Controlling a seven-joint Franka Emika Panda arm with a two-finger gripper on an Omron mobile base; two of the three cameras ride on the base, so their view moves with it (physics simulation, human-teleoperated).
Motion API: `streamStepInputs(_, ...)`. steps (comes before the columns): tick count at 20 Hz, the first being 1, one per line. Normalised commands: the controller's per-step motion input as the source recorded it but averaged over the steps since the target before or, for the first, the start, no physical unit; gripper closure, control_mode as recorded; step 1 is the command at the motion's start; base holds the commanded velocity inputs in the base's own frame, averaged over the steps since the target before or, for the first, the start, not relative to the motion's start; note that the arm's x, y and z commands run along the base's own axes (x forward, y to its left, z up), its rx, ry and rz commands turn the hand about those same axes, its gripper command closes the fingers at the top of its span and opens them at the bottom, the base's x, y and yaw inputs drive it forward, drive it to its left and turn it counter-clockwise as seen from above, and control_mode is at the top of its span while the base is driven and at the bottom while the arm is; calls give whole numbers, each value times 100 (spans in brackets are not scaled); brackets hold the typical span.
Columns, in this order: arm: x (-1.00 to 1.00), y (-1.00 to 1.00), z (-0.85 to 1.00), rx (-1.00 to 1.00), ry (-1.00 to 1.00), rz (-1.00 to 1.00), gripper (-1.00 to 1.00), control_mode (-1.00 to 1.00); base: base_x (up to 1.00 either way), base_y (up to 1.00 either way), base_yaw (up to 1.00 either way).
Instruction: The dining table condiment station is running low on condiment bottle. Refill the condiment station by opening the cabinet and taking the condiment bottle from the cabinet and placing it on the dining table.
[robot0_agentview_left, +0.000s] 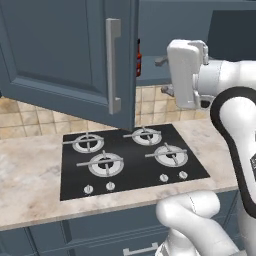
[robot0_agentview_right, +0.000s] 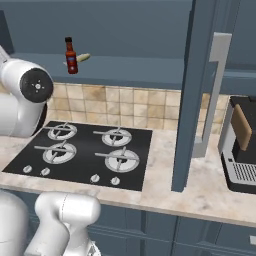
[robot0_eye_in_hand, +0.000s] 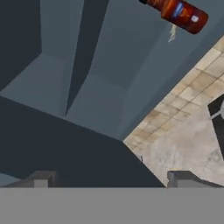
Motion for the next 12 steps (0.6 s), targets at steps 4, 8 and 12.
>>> streamStepInputs(4,-9,53,-8,0,0,23,-100,-100,0,0,0)
streamStepInputs(8,-33,57,-4,0,-1,25,-100,-100,0,0,0)
streamStepInputs(12,-80,52,0,0,-7,24,-100,-100,0,0,0)
